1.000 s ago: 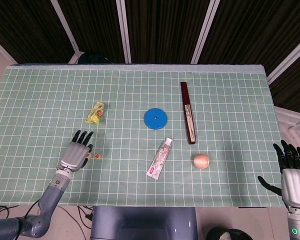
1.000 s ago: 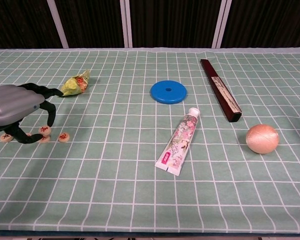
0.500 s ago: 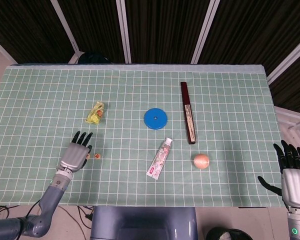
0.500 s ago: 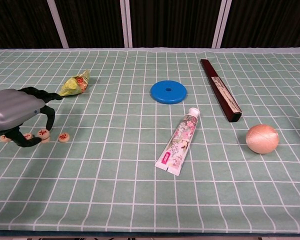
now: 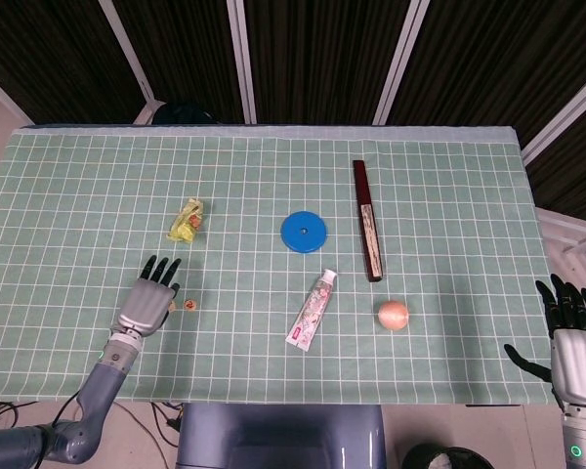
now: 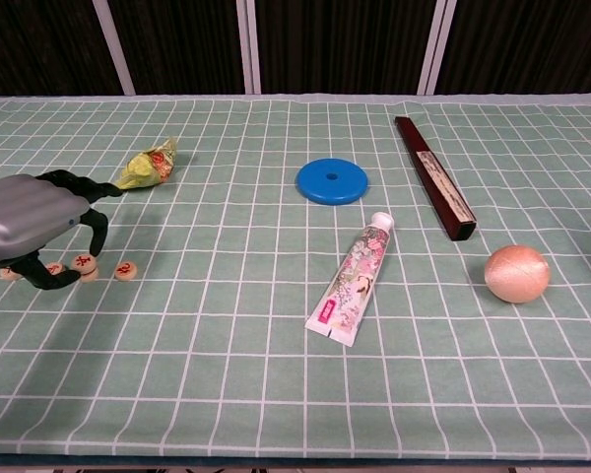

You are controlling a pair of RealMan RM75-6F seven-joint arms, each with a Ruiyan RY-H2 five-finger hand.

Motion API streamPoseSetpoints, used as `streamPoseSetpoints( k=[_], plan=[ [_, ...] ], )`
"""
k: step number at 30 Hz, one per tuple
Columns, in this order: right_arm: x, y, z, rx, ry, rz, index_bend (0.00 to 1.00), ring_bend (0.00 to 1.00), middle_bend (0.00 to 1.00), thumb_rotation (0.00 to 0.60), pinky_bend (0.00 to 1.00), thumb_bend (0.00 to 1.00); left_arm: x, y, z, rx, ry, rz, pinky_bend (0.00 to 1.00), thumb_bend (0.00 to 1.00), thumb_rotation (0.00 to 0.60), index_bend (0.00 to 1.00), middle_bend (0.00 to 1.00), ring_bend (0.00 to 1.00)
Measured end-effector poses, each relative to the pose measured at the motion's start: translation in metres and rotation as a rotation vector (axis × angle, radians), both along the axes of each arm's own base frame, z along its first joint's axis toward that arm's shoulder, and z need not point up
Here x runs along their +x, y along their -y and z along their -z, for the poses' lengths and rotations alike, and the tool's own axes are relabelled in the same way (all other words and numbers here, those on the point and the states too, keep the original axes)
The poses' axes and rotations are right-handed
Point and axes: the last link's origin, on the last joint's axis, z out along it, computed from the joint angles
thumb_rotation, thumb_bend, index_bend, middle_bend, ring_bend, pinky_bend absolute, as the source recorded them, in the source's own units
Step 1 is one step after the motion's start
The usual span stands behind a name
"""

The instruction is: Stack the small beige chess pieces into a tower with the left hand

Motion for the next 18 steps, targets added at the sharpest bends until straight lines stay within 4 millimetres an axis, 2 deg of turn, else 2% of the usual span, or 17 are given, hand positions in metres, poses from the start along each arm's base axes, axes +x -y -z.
streamPoseSetpoints(
  k=[18],
  plan=[
    [0.0000, -0.0001, -0.0001, -0.001, -0.001, 0.001, 0.08, 0.00, 0.01, 0.600, 0.00, 0.23, 0.0003, 0.0012, 0.0018, -0.002, -0.020, -0.004, 0.00, 0.35, 0.600, 0.46, 0.00, 0.00]
  ],
)
